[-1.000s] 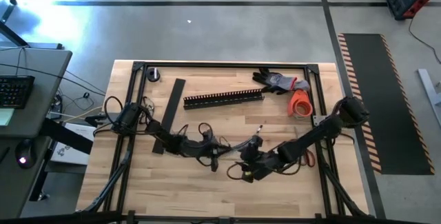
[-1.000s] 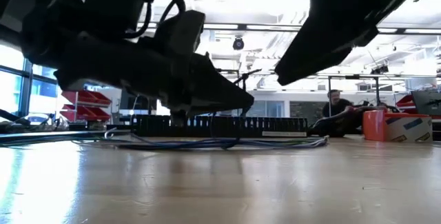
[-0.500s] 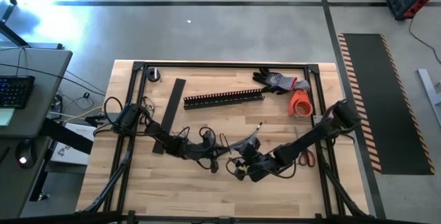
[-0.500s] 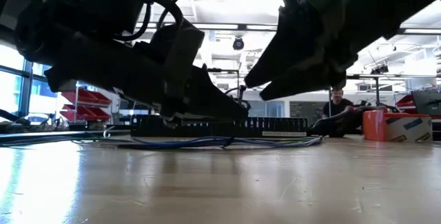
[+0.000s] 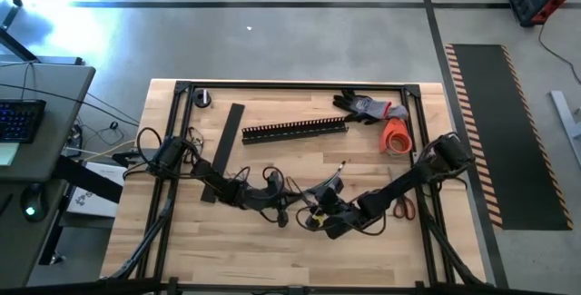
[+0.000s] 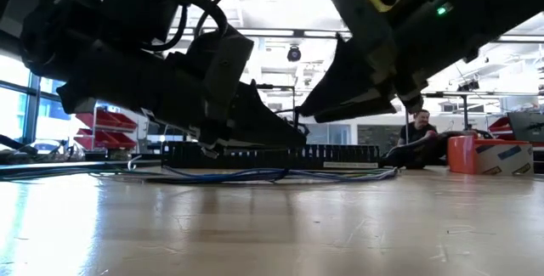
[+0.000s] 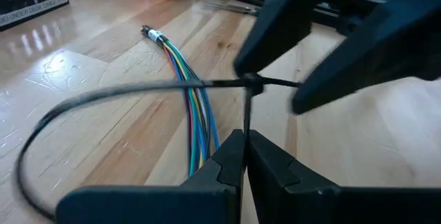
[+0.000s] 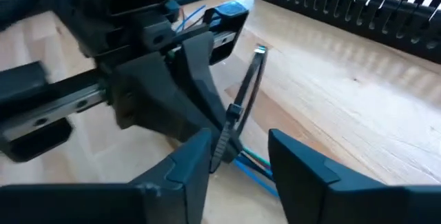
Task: Ziptie cables
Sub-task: Wrap the cables together using a zip tie
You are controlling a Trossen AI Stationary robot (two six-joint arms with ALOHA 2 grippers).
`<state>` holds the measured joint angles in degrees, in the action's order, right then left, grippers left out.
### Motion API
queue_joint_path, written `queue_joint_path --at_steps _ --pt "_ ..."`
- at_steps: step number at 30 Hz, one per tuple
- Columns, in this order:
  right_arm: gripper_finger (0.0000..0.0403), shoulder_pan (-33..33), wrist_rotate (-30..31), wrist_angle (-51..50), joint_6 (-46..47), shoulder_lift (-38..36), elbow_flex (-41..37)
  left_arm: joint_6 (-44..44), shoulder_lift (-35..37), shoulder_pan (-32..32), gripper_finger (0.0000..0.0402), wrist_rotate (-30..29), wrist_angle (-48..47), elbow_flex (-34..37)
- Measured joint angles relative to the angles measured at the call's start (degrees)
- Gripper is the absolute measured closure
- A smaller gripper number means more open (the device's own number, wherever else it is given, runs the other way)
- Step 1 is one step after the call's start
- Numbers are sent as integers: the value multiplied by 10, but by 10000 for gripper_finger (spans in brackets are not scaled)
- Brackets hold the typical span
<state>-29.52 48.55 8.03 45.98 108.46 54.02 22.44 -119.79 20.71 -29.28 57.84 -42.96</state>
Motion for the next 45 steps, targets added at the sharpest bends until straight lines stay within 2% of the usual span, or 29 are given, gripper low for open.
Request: queue_joint_path --at_steps 7,13,17,19,22,27,31,36,39,41,45 --pt "323 7 -15 0 -14 0 0 0 0 0 402 0 3 0" --pt "394 7 -27 0 -46 0 0 10 0 0 402 5 2 0" --pt "400 7 -19 -1 -56 0 0 11 0 0 400 9 0 0" --pt "401 7 -17 -3 -71 0 0 18 0 0 390 29 -1 0" --pt "401 9 -16 -5 -87 0 0 29 0 -1 362 53 -15 0" --pt "402 11 -16 -5 -105 0 0 26 0 0 305 56 -52 0" --pt "402 10 -15 -5 -123 0 0 22 10 10 276 79 -54 0" --pt "403 9 15 -4 -182 0 0 -31 42 33 269 63 -37 0" --pt "401 9 14 -5 -212 0 0 -61 61 39 268 91 -4 0" --pt "401 9 19 -5 -225 0 0 -71 70 39 268 99 -3 -2" --pt "401 8 36 -4 -239 0 0 -73 63 36 268 77 -29 -3"
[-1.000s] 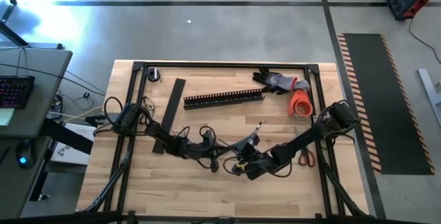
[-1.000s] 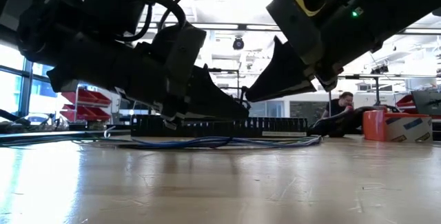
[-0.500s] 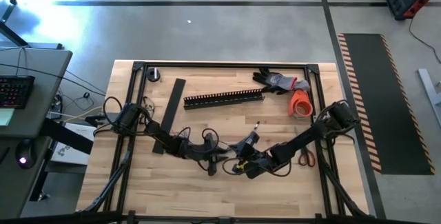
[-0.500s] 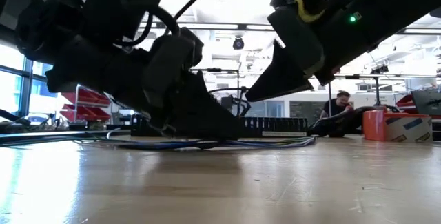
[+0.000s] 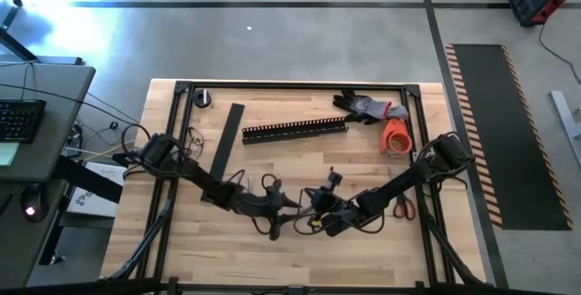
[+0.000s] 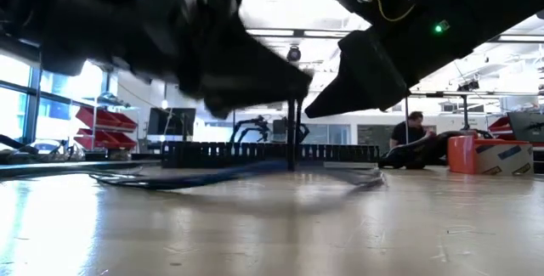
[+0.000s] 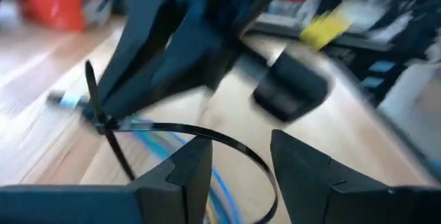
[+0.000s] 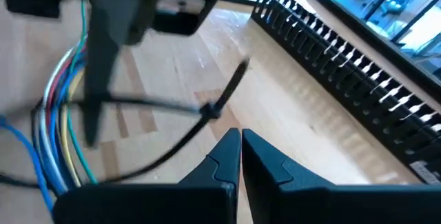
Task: Ziptie cables
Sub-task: Wrap the cables together using a zip tie
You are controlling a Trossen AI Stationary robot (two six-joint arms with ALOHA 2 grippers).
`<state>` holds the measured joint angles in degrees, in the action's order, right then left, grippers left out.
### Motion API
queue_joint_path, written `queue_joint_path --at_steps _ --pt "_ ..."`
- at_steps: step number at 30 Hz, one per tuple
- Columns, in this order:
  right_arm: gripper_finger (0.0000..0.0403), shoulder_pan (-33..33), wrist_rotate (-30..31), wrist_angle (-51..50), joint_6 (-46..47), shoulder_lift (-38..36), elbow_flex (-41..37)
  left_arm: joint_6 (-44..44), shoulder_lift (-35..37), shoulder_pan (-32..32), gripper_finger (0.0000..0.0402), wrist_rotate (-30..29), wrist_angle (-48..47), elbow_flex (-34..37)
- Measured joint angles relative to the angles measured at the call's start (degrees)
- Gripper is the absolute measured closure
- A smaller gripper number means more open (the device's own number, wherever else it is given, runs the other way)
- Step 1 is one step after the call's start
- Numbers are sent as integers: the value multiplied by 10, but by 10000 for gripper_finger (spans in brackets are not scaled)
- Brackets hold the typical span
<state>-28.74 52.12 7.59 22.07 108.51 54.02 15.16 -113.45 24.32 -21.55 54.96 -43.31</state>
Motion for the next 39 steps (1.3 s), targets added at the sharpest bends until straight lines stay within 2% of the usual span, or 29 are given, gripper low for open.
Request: queue_joint_path --at_steps 7,12,15,19,20,22,24,27,34,39 --pt "402 -14 18 0 -7 0 0 26 -7 -4 268 -47 -47 0" --pt "402 -21 24 -23 13 -28 0 26 -8 -7 279 -24 -46 0" --pt "397 -22 26 -53 24 -67 0 28 -26 -7 304 -6 -42 -14" --pt "379 -22 19 -84 27 -119 0 27 -80 -5 356 0 -42 -68" --pt "373 -22 -6 -89 34 -130 0 25 -97 -5 370 -4 -46 -85" --pt "359 -21 -95 -109 49 -153 0 11 -127 -4 392 -17 -66 -117" --pt "341 -18 -171 -142 91 -173 0 -4 -147 -3 397 -34 -92 -144" --pt "307 -23 -231 -179 162 -192 0 -9 -162 -5 393 -70 -143 -176" --pt "220 -44 -234 -267 289 -168 -1 -22 -169 -12 400 -87 -173 -189" --pt "192 -57 -201 -254 332 -162 -57 -24 -170 -9 401 -94 -176 -188"
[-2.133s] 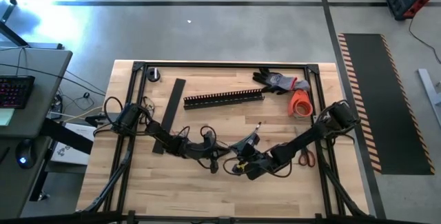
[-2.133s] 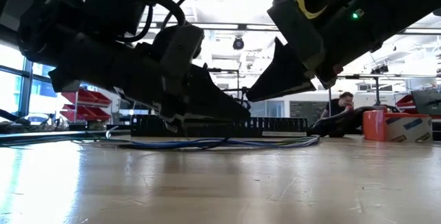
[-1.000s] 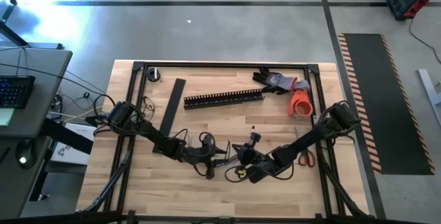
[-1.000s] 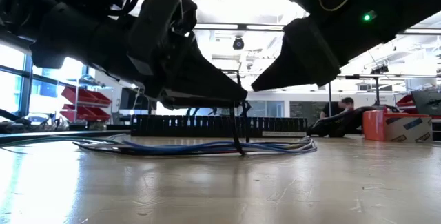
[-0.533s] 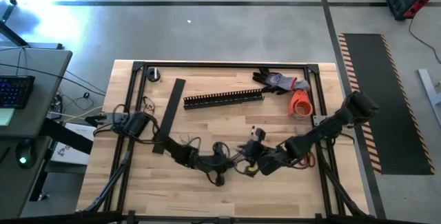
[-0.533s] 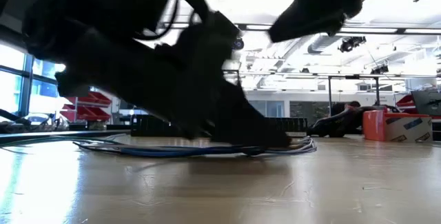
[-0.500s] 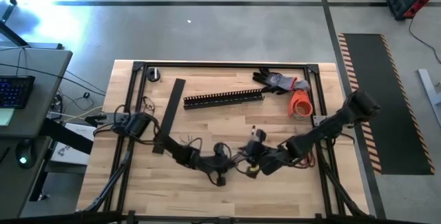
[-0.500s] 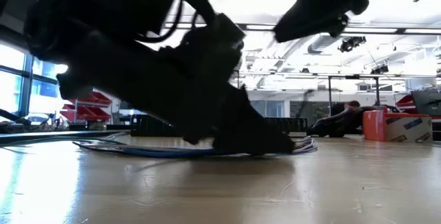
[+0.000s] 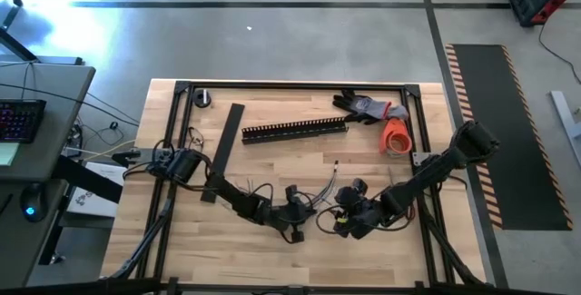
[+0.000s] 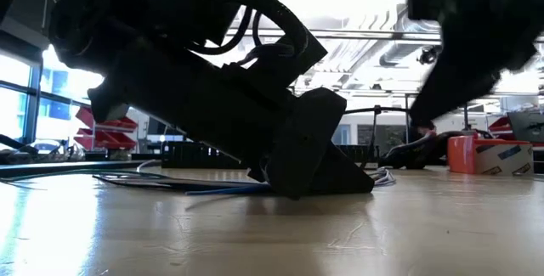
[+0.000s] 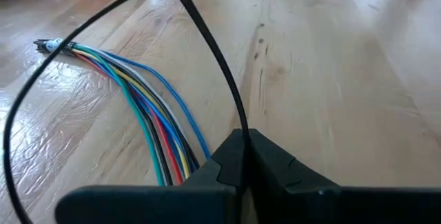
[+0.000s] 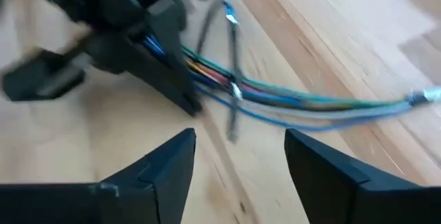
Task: Ziptie cables
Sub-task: Wrap the cables together using a zip tie
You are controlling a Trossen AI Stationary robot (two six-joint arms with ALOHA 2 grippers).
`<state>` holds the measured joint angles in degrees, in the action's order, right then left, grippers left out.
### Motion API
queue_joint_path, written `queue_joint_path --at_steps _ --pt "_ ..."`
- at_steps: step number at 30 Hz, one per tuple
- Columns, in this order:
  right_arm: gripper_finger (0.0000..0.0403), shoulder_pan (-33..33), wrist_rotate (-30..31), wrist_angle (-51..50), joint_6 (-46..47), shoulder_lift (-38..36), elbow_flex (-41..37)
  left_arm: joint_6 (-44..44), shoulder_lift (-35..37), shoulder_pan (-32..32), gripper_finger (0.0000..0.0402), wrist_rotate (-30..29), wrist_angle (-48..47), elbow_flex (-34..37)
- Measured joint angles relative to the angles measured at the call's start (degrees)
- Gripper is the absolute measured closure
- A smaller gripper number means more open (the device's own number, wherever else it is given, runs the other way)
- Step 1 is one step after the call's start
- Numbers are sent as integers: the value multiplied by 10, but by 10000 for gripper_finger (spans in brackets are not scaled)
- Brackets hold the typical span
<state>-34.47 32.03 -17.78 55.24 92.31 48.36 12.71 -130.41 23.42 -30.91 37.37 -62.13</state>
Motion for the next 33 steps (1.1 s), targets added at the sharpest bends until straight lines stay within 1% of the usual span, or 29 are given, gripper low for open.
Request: queue_joint_path --at_steps 1,3,5,8,9,11,15,18,21,28,33 --pt "191 -1 3 22 6 -2 -18 0 0 0 401 0 0 0" --pt "192 -1 14 107 3 -7 -58 0 0 0 401 0 -1 0" --pt "197 0 32 229 -15 -8 -103 0 0 0 401 1 -1 0" --pt "205 1 36 417 -50 -8 -168 0 0 0 401 1 -1 1" --pt "209 2 38 464 -57 -8 -185 0 0 0 401 1 -1 1" --pt "219 7 39 512 -61 -8 -208 0 -1 0 401 1 -1 1" --pt "255 7 40 530 -73 -8 -220 0 -1 0 401 1 -1 1" --pt "287 7 35 508 -79 -8 -210 0 -1 0 401 1 0 1" --pt "306 7 38 485 -88 -8 -201 1 -1 0 401 1 1 2" --pt "311 7 46 453 -77 -8 -199 1 -1 0 401 1 1 2" --pt "316 7 41 453 -83 -8 -199 1 -1 0 401 2 1 2"
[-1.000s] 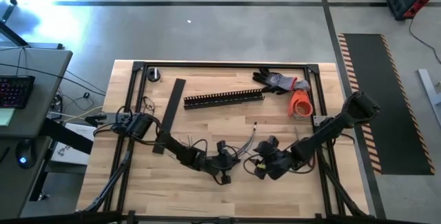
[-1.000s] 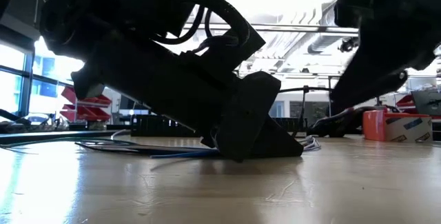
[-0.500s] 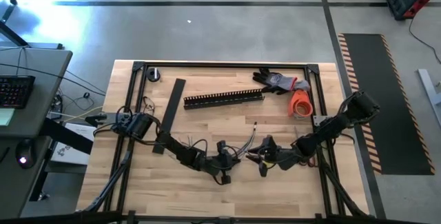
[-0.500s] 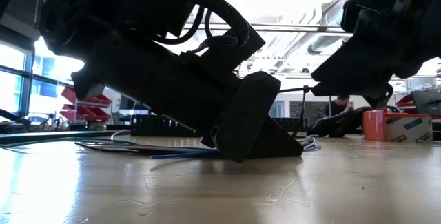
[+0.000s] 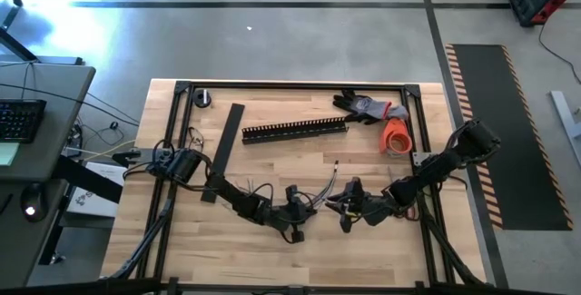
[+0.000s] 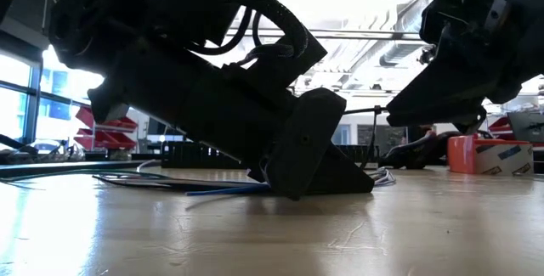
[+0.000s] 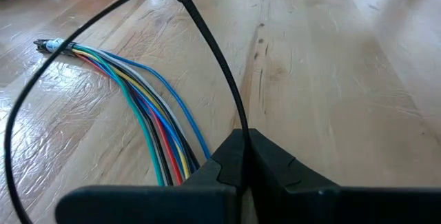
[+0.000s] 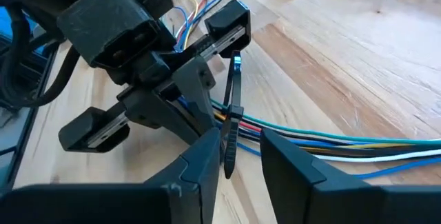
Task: Ziptie cables
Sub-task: Wrap the cables together using a zip tie
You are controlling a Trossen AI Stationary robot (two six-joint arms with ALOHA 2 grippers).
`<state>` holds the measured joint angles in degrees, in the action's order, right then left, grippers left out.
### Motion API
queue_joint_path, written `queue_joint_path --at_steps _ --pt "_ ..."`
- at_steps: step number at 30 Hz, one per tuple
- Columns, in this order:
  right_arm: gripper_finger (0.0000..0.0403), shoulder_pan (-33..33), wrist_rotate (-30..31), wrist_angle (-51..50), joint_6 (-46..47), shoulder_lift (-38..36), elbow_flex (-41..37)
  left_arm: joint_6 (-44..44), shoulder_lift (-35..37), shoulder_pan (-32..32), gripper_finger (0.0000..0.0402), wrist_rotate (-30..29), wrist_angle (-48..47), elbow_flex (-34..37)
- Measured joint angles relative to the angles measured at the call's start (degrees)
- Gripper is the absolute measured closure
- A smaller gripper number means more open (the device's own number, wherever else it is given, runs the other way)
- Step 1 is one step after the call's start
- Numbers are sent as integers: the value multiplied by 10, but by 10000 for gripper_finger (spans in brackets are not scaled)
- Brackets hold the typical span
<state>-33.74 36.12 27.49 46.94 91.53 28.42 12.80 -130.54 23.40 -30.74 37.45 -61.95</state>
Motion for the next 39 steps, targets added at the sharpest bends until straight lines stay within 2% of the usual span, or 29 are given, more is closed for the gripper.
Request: queue_joint_path --at_steps 3,8,15,18,22,28,33,39 --pt "334 0 2 0 -9 0 0 0 0 0 401 0 0 0" --pt "392 0 6 1 -10 0 0 0 0 0 401 0 0 0" --pt "401 0 14 6 -10 0 0 6 0 0 393 -22 -1 0" --pt "402 0 34 5 -20 0 6 1 4 -7 365 -12 -2 1" --pt "403 0 40 -14 -60 0 38 -4 14 -20 308 12 -8 3" --pt "403 -2 59 -173 -59 0 109 -14 42 -30 234 44 -55 3" --pt "403 -9 74 -211 -72 7 143 -31 81 -28 206 -5 -148 4" --pt "402 -9 78 -225 -114 68 194 -41 94 -29 193 19 -145 5"
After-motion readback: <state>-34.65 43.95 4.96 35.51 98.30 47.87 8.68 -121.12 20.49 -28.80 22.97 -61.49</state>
